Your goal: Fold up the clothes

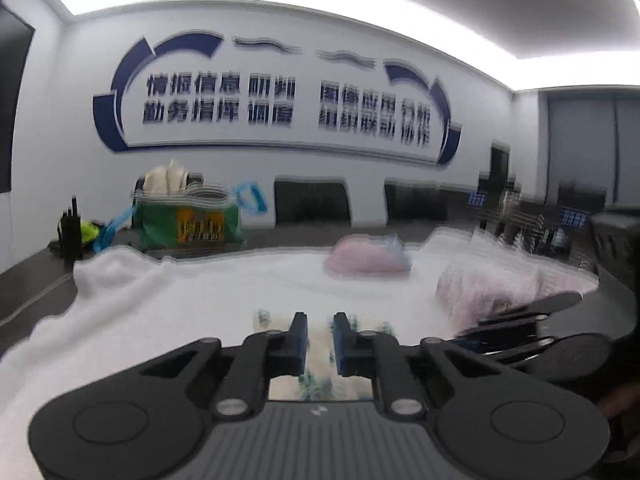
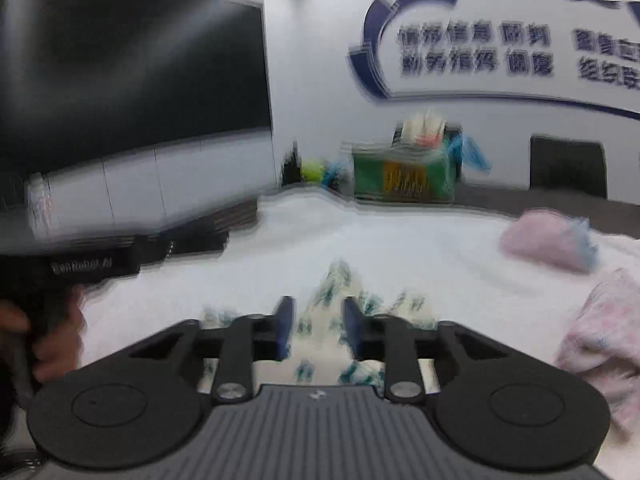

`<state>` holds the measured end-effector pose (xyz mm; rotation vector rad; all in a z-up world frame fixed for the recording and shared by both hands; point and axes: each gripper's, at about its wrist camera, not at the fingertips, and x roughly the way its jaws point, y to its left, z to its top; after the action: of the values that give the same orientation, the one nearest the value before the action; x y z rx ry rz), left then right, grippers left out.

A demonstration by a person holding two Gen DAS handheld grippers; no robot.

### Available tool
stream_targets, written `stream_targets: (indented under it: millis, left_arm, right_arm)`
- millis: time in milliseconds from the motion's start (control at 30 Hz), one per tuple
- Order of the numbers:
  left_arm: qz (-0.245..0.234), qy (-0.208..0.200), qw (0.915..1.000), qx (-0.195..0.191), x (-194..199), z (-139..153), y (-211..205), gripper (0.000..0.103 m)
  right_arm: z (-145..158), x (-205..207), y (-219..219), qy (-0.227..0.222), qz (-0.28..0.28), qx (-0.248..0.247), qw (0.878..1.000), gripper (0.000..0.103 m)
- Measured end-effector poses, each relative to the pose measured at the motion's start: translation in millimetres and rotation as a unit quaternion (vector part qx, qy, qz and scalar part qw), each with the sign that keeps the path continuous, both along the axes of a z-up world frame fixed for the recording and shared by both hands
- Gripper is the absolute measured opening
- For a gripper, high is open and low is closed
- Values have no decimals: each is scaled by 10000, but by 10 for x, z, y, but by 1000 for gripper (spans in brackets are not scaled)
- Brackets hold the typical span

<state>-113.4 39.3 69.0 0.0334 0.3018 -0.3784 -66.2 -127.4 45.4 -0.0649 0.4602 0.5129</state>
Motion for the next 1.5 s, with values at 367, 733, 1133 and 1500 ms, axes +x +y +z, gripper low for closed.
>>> stream_targets:
  millis: [367,733,1133,1500]
  left_arm:
    - [70,363,9993,107,18,-235,-116,15]
    - [-61,742,9965,-376,183,-404,49,17]
    - [436,931,9863,-1290,195,-402,314,52]
    - [914,1109,9563,-2545,113,-430,763,29]
  right_arm:
    - [-192,27,19,190,-345,92,9992,18]
    - [-379,-74,-271,363,-651,723,9946,19]
    - [-396,-142,-469,183,-1099,1207,9864,42]
    - [-412,-129,-438,223,-1193,1109,9864,54]
